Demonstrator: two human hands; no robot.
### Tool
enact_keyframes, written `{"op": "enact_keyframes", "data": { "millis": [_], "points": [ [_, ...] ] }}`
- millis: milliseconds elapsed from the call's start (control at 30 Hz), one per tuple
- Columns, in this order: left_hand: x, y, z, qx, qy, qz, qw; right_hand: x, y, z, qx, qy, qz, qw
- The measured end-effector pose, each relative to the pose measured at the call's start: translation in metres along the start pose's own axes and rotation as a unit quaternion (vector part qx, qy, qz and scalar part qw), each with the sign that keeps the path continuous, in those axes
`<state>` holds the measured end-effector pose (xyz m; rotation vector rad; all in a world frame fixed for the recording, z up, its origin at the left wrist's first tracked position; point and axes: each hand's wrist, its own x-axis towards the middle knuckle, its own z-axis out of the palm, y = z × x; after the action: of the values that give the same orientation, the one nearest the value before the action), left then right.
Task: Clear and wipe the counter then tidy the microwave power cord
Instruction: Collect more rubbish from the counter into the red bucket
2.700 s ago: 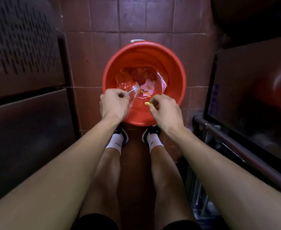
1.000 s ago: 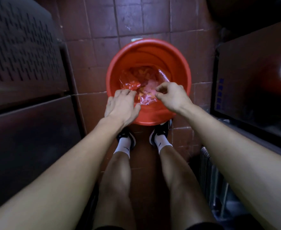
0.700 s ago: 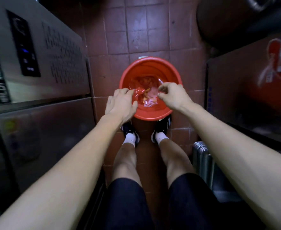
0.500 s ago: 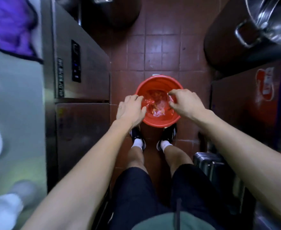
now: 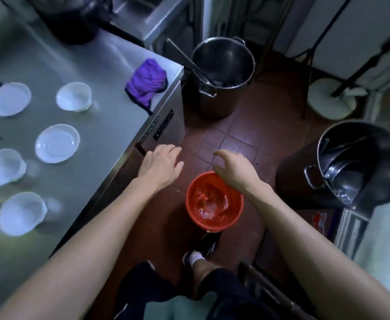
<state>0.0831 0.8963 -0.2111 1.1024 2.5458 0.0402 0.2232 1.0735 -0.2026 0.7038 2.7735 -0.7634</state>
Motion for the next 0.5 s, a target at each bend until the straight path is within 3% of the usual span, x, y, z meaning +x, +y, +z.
{"op": "enact_keyframes", "data": {
  "millis": [233, 500],
  "points": [
    [-0.058, -0.061, -0.042, -0.08, 0.086, -0.091, 0.989, 0.008, -0.098, -0.024, -0.056, 0.017, -0.111, 0.992],
    [-0.17, -0.147, -0.057, -0.083, 0.128, -0.169, 0.974, -0.016, -0.234, 0.008, -0.087, 0.01, -0.221, 0.971]
  ]
}}
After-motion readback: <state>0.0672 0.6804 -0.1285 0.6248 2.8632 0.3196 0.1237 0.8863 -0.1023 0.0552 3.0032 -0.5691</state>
